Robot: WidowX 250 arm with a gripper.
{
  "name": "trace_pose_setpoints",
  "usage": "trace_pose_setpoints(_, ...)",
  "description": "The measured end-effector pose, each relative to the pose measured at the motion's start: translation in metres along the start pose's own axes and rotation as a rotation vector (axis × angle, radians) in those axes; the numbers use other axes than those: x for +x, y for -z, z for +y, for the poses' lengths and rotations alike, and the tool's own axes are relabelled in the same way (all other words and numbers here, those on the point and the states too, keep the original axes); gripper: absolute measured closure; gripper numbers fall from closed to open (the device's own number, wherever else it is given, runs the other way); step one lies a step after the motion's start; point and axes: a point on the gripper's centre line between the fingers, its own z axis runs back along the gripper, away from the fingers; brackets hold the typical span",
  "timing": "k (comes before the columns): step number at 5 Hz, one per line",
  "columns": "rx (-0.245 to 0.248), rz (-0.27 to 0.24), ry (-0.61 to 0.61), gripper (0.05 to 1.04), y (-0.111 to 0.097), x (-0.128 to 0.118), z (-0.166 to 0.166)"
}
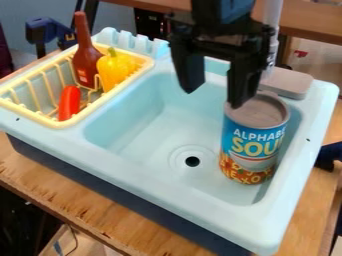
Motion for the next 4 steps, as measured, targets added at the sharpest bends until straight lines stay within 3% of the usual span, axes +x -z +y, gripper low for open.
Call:
trace_pose_setpoints(1, 0.011, -0.03, -0.04, 0.083, 0.004, 0.02, 0.0)
trace_pose_setpoints(2, 0.02, 0.005, -0.039, 0.083, 0.021, 0.04, -0.005)
trace_pose_setpoints(3, 0.046, 0.0, 0.012, 0.083, 0.034, 0.05, -0.01)
trace_pose_setpoints(4, 0.083, -0.015, -0.012, 0.083, 0.038, 0.052, -0.014)
